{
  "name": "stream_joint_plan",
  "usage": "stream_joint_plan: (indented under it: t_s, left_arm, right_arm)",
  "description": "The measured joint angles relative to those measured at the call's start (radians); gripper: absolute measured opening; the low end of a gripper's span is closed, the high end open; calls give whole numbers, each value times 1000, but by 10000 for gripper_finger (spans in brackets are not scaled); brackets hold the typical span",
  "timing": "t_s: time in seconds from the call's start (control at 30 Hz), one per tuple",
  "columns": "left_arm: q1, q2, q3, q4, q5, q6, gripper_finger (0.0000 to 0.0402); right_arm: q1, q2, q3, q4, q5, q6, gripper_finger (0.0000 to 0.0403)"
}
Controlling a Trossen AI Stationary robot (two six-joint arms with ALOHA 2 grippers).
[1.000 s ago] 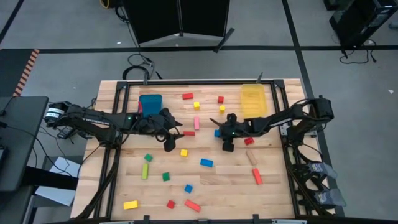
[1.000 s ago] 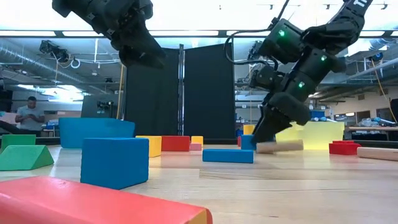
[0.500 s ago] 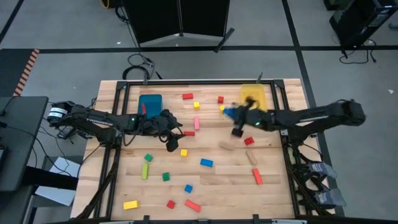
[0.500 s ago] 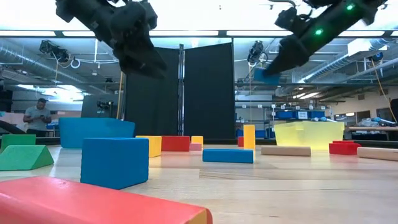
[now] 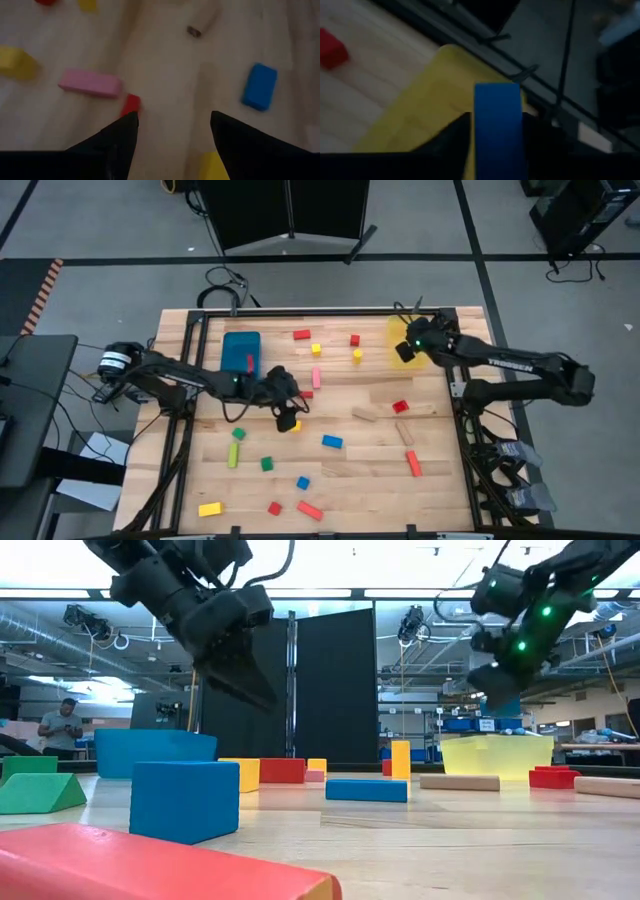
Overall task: Sort blocks by size
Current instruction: Put the large blue block into the yellow bin, then put the small yellow block into the blue bin
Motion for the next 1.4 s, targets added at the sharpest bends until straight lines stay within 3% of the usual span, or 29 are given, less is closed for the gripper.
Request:
stream_joint_plan:
  t_s: [0.13,0.23,0.33,0.5,0.87,1.0,1.13,1.3,1.4]
  left_arm:
    - [-33,23,0,-16,89,68,257]
    - [-74,29,0,-25,99,107,257]
    - [-112,29,0,-31,85,127,261]
    - [-145,44,0,-86,-27,127,270]
    - [-147,204,0,-13,-3,93,272]
    - [-148,238,1,19,-11,75,226]
    - [-149,239,2,28,-12,101,132]
    - [-146,193,-2,-8,-52,142,139]
    - [-146,110,0,-80,-146,153,139]
  right_arm:
    - [-8,-2,0,78,-50,-41,336]
    - [48,-40,0,185,-54,-76,386]
    - [121,-82,1,276,-54,-113,378]
    - [261,-116,2,371,-71,-129,337]
    - [470,-113,2,495,-49,-128,295]
    - [517,-113,2,497,-46,-126,295]
    - [566,-113,2,497,-46,-125,295]
    - [641,-110,2,477,-46,-127,295]
    - [697,-81,2,448,-46,-129,291]
